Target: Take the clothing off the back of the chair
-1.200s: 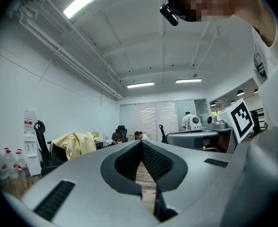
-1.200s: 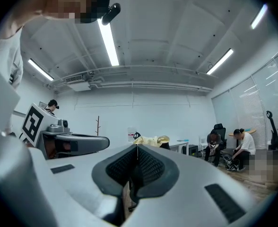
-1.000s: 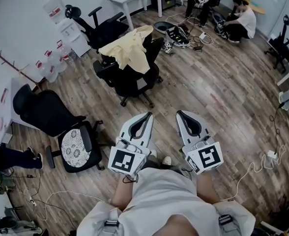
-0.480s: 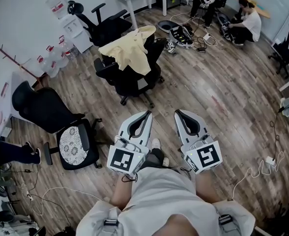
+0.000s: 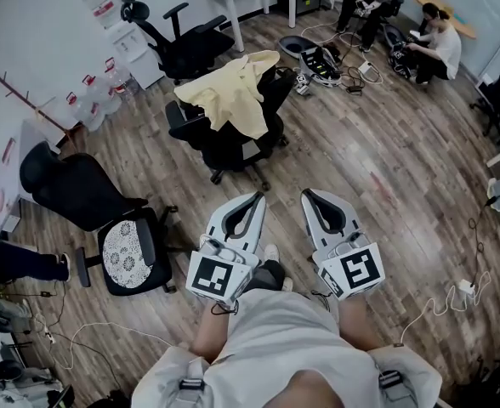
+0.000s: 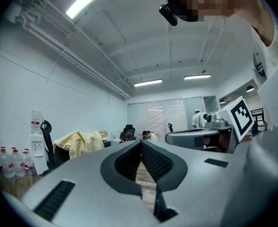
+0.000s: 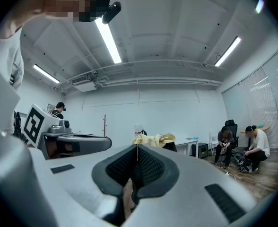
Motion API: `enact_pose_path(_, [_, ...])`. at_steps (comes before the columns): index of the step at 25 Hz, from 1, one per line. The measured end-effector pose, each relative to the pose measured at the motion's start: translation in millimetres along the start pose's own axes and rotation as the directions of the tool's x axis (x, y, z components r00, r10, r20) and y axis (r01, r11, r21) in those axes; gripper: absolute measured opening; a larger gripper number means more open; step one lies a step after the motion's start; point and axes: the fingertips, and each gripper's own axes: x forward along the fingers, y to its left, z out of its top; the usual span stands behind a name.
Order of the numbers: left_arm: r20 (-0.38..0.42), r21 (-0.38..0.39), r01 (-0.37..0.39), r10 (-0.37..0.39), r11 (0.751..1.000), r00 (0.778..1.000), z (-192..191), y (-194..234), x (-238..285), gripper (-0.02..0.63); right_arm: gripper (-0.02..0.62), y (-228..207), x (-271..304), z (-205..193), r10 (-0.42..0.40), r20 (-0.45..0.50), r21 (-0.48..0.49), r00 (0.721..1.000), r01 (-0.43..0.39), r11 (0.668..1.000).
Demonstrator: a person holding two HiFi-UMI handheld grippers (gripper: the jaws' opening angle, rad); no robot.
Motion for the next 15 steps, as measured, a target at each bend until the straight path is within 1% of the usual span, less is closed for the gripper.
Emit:
enact_pose_path(7, [0.015, -0.030, 0.001, 0.000, 1.000, 1.000, -1.2, 28.1, 23.9, 0.018, 0.021, -17.1, 36.1, -4.0, 0.008, -0.023, 0.001, 1.000, -0.008, 1.000])
enact_pose_path(15, [-0.012, -0.031, -0.032, 0.032, 0.999, 0.999, -10.1, 69.8, 44.2, 0.018, 0.021, -26.5, 84.5, -7.4, 0.040, -0.042, 0.002, 0.998, -0.039, 0.999])
